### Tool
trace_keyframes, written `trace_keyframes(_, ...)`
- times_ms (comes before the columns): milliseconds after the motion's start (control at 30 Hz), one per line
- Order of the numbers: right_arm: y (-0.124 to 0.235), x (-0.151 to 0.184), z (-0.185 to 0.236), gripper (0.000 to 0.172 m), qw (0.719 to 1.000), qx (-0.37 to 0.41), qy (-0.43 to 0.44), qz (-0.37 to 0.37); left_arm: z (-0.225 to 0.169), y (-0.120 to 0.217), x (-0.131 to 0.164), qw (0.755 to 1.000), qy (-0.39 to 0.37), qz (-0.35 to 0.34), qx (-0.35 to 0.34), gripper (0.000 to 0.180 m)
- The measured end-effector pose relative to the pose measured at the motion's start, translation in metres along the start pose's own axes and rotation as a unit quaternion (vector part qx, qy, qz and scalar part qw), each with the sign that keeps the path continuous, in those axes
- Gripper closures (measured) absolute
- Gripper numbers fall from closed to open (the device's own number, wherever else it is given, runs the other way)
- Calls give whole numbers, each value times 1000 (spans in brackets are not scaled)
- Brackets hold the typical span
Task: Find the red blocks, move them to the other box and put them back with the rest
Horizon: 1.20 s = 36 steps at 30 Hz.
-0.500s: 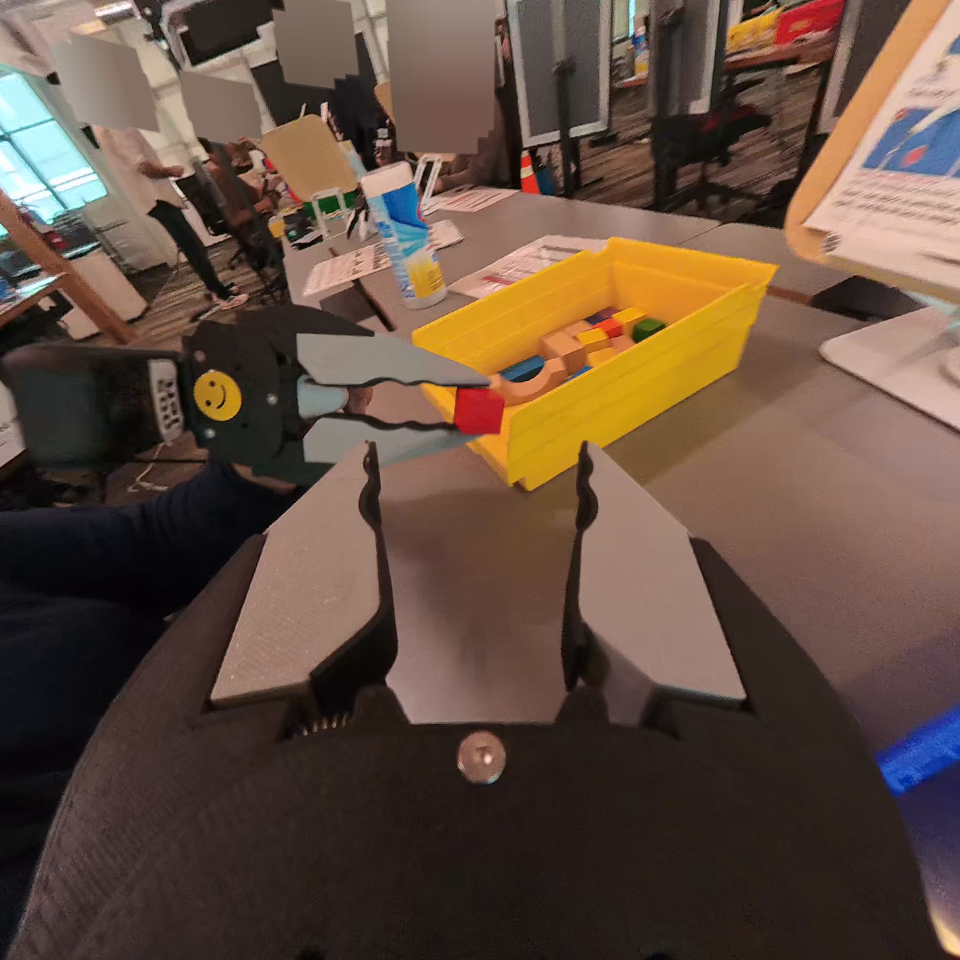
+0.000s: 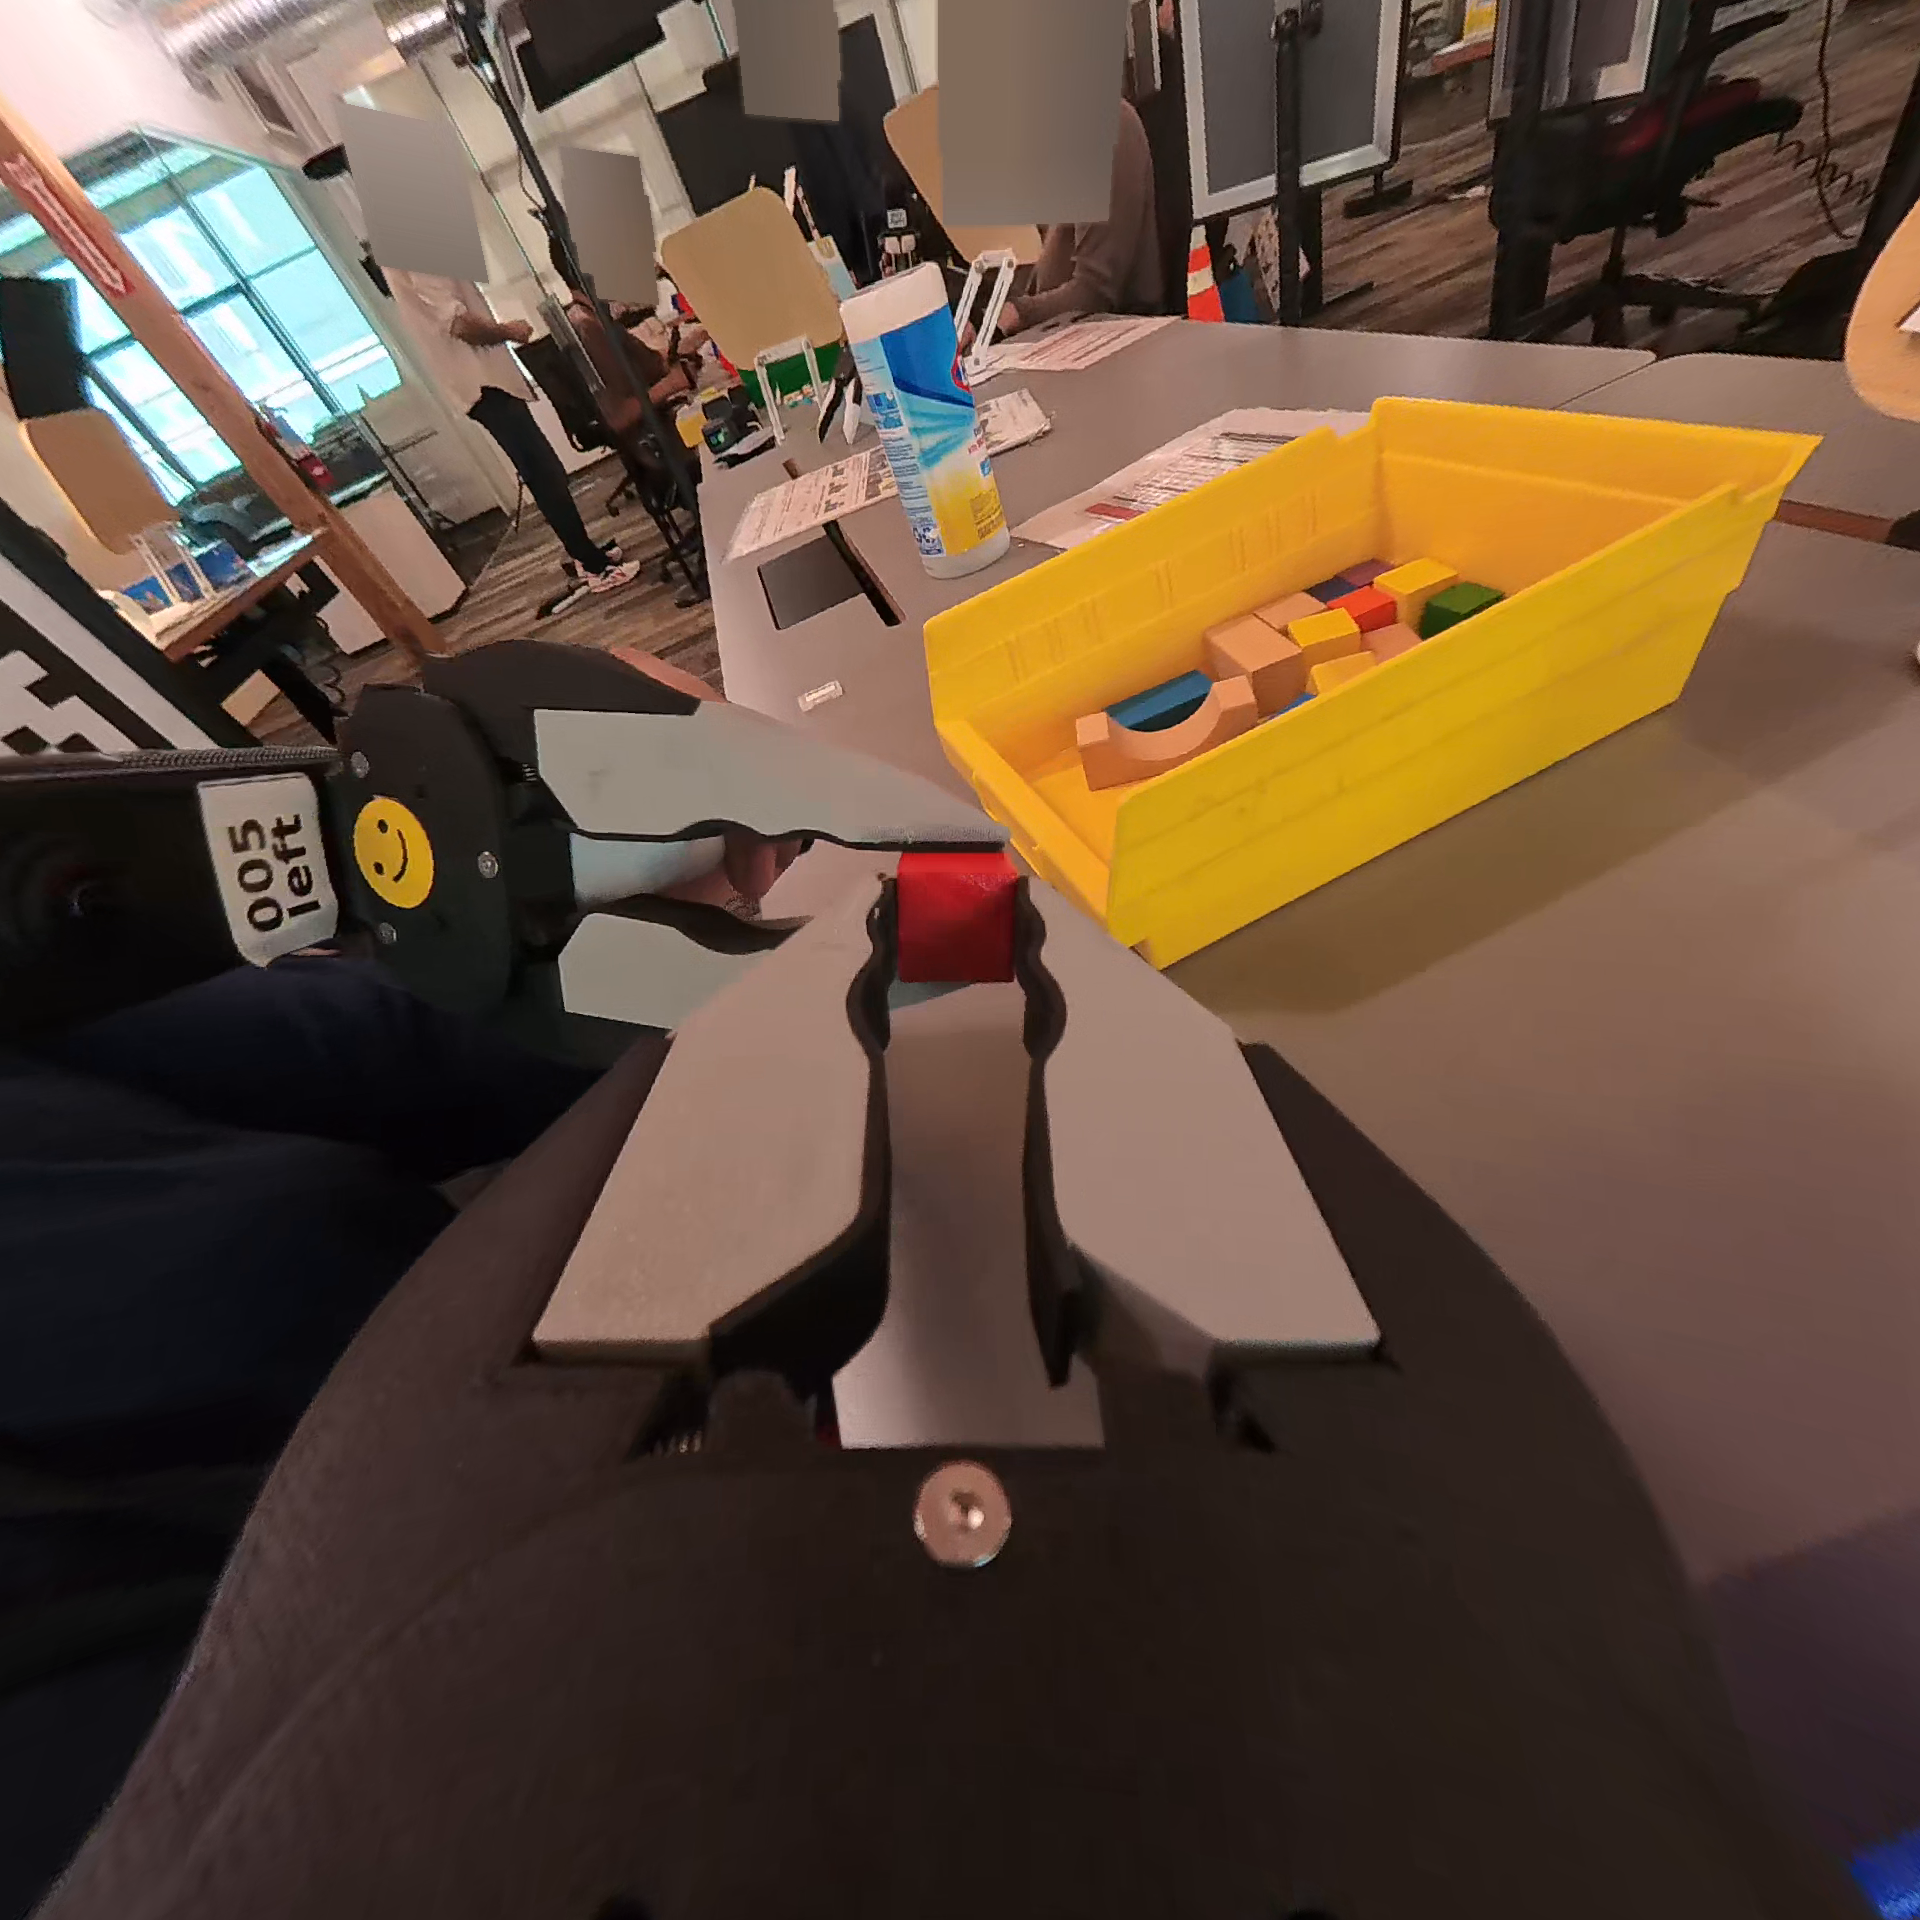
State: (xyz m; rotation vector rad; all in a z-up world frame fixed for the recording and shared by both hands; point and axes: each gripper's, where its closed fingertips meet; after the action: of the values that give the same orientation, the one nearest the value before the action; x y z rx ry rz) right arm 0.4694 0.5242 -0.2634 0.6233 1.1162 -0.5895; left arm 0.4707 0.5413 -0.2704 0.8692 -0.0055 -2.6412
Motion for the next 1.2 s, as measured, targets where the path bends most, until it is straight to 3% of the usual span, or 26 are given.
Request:
trace_keyframes(167,16,-12,-10,153,999,24,-2,-24,12,2,6,999,34,5,-9,160)
trace_keyframes(267,50,-27,-36,153,993,108,35,-41,24,4,19,998,64,27,-12,159)
trace_keyframes(367,107,-43,-70,153,967,238,76,-57,36,5,37,994,98,50,-12,159)
trace_keyframes(533,200,-28,-136,151,899,433,67,-11,49,7,52,988,138,66,-13,158)
trace_keyframes(600,222,-19,-156,116,881,472,35,-6,53,9,54,987,143,70,-16,157)
trace_keyframes(633,231,-18,-162,107,873,486,27,-9,55,10,56,987,143,73,-20,157)
trace_keyframes(900,245,-65,-117,107,870,470,91,-119,69,19,81,975,195,107,-16,154)
trace_keyframes(1033,243,-79,-95,106,872,452,107,-153,54,21,92,950,283,121,55,127)
trace_keyframes(1133,248,-96,-78,96,860,450,129,-204,82,28,100,941,322,99,2,108)
trace_keyframes(1200,253,-106,-68,77,847,451,154,-237,95,37,99,932,352,82,-10,96)
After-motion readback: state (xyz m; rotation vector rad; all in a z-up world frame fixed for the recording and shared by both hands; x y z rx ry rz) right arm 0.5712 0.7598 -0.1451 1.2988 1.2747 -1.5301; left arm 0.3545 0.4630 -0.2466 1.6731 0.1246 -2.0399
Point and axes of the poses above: each gripper's, where its closed fingertips meet, y back along the fingers, x out of its underside, z = x × y across the jaws, and after that the axes turned 2 degrees about -z, right-handed
